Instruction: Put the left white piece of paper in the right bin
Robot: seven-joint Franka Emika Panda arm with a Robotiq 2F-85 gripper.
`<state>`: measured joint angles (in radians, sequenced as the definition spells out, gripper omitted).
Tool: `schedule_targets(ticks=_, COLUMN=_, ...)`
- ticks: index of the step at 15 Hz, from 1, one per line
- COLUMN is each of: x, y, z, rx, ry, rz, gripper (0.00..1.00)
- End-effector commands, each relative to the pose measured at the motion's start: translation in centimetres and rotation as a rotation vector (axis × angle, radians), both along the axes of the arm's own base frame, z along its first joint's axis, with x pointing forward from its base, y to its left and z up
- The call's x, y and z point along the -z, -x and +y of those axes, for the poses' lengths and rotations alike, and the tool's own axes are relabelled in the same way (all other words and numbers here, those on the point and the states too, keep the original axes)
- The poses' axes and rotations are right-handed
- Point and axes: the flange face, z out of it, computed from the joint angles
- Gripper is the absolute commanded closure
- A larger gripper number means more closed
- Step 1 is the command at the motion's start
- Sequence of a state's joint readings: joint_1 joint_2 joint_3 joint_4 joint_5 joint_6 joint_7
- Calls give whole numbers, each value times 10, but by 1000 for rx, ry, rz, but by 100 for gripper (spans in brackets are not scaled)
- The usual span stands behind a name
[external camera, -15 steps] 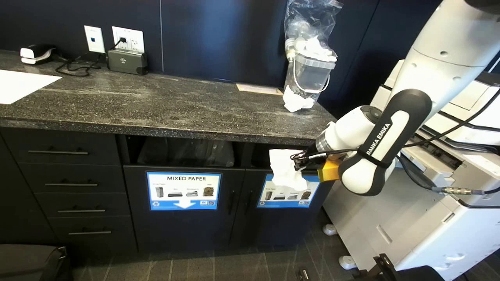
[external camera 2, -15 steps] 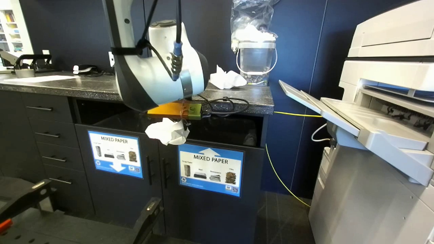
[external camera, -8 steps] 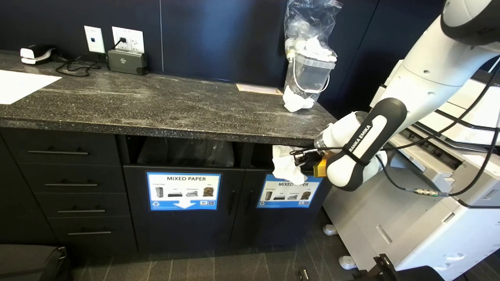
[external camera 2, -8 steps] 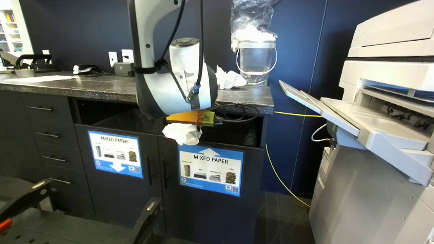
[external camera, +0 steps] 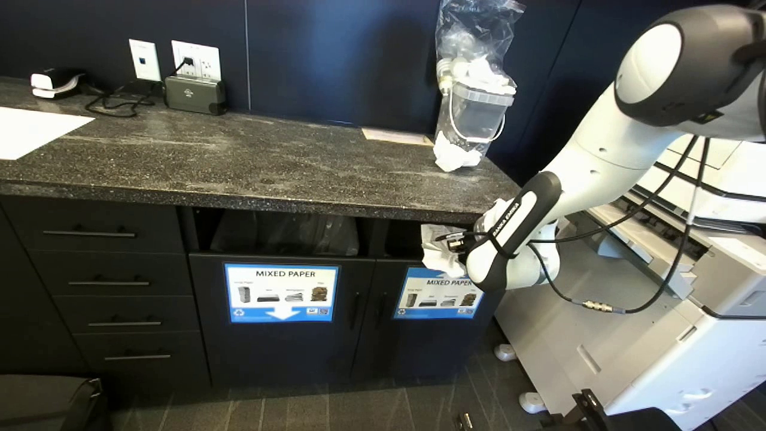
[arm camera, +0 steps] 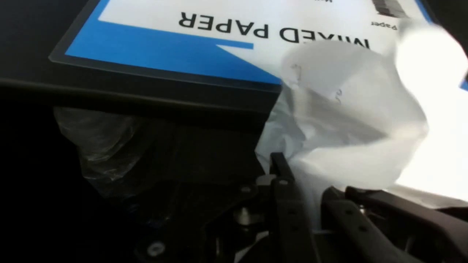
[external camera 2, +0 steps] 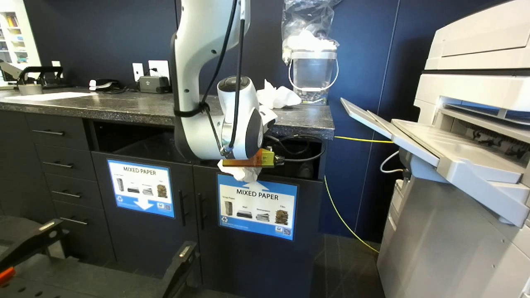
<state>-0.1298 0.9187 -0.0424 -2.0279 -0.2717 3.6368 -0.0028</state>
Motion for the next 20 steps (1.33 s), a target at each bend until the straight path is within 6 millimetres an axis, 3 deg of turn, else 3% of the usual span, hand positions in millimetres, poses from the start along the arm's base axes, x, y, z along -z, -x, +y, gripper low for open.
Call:
schedule_targets(ticks=1, x=18, y=-21, z=-7, rx=-34, ry=91, rz=-146, gripper=99)
schedule_targets(ticks=11, x=42, y=-57, z=-19, rx=-94, ry=126, rz=-302, gripper=99)
schedule_targets(ticks=20, x=38, y=-69, z=-29, rx=-148, ry=108, rz=-368, gripper=99)
